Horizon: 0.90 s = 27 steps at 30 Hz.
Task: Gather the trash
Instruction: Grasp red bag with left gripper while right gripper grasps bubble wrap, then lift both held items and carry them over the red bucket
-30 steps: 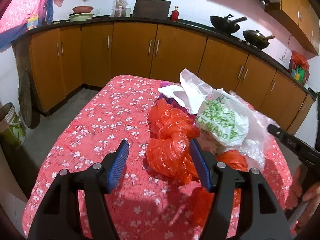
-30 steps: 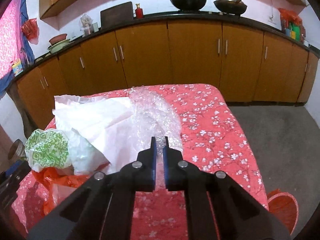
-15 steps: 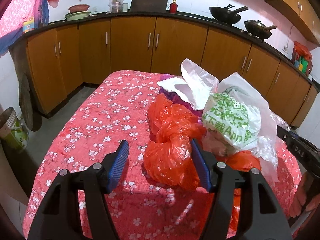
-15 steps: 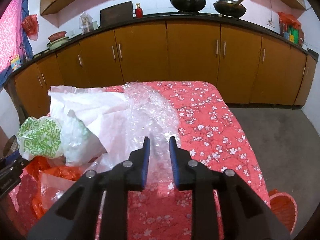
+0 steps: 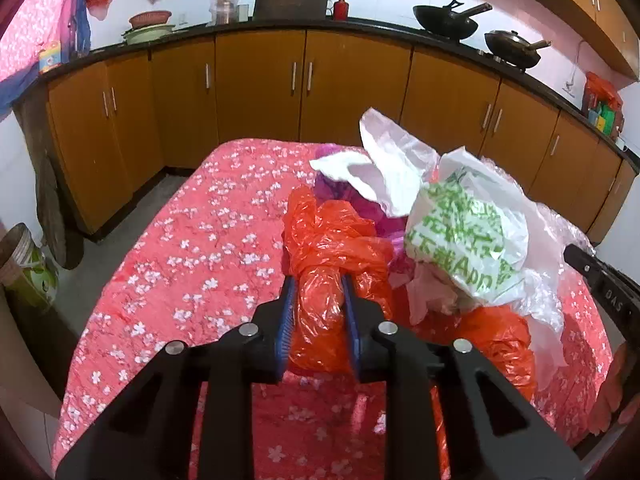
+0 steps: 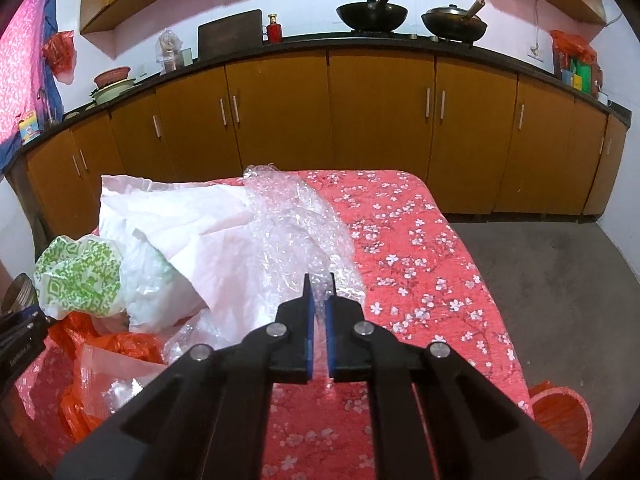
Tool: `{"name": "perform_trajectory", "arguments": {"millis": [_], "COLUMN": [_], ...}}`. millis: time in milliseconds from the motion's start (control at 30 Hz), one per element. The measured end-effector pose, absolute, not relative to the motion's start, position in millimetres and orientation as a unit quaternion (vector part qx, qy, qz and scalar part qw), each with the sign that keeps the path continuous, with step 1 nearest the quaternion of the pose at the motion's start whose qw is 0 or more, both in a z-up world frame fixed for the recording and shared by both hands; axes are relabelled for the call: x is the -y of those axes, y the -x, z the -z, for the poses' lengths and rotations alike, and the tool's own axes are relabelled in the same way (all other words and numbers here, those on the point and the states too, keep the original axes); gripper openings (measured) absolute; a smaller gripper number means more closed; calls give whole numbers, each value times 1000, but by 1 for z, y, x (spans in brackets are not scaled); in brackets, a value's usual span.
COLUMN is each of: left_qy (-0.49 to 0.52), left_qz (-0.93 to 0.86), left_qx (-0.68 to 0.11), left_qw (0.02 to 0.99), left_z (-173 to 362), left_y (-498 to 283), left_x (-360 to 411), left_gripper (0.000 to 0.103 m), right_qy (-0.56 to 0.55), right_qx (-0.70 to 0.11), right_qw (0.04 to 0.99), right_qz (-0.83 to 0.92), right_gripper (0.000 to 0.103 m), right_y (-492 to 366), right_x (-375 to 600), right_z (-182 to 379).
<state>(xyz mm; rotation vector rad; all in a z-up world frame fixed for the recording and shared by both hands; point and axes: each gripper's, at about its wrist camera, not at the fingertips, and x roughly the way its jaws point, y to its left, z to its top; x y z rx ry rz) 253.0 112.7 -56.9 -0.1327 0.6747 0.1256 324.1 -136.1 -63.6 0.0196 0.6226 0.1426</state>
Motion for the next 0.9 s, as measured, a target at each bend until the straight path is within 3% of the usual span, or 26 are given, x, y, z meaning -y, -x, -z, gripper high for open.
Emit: {"name": "perform_trajectory", "arguments": {"millis": [900], "left_qy": [54], "left_qz": [-86], "left_qx": [-268], "left_qw": [958], "left_z": [5], "left_y": [-213], "left_x": [-122], "left_gripper": [20], "right_qy": [-32], "right_qx": [-253], "right_qw": [965], "right_qz": [-61], "right_gripper": [6], "right_y": [-273], "right_x": [182], "right_z": [11]}}
